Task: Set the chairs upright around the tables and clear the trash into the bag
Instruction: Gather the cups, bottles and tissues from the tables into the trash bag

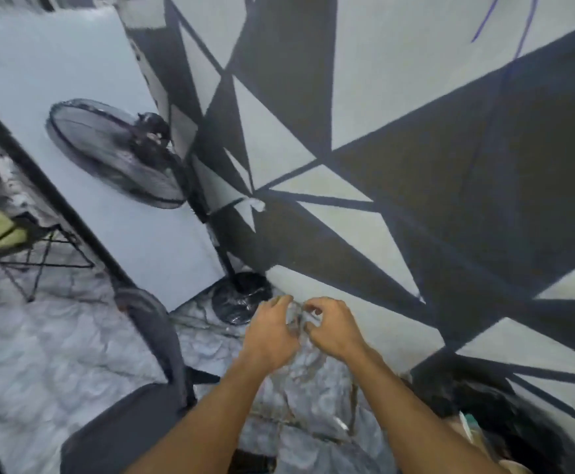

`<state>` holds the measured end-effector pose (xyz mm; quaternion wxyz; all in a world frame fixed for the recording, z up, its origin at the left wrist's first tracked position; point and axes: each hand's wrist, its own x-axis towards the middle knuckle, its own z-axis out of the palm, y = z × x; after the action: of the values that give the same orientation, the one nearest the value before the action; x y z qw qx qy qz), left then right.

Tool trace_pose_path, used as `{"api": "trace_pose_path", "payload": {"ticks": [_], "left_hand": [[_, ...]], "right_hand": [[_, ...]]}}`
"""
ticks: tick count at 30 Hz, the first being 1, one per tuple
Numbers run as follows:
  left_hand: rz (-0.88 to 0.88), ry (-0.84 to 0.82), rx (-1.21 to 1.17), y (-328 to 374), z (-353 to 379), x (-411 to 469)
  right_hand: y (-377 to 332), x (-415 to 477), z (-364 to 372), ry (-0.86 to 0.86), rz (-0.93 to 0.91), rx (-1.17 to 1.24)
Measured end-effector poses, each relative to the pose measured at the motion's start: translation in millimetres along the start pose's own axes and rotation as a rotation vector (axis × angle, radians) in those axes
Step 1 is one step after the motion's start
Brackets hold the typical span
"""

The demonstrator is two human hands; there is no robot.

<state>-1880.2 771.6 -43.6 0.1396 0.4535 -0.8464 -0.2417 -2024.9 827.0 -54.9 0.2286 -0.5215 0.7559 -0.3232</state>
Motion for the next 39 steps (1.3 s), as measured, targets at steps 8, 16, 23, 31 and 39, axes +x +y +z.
{"api": "trace_pose_path", "payload": {"ticks": [8, 16, 23, 31, 39], "left_hand": [[-0.323, 0.325, -0.026, -184, -156, -156], [-0.777, 0.553, -0.068, -299, -227, -329], [-0.99, 0.665, -0.105, -376, -265, -407], [-1.134, 0.71, -0.133, -454, -283, -411], [-1.166, 0.543, -0.138, -526, -291, -380]], "right_hand": [[-227, -42, 165, -0.248, -0.418, -0.039], [-358, -117, 332, -0.658, -0.669, -0.07], [-433, -149, 438, -0.902, -0.753, -0.098], [-472, -130, 521, -0.963, -0.771, -0.176], [-457, -118, 575, -1.041, -0.732, -0.365]]}}
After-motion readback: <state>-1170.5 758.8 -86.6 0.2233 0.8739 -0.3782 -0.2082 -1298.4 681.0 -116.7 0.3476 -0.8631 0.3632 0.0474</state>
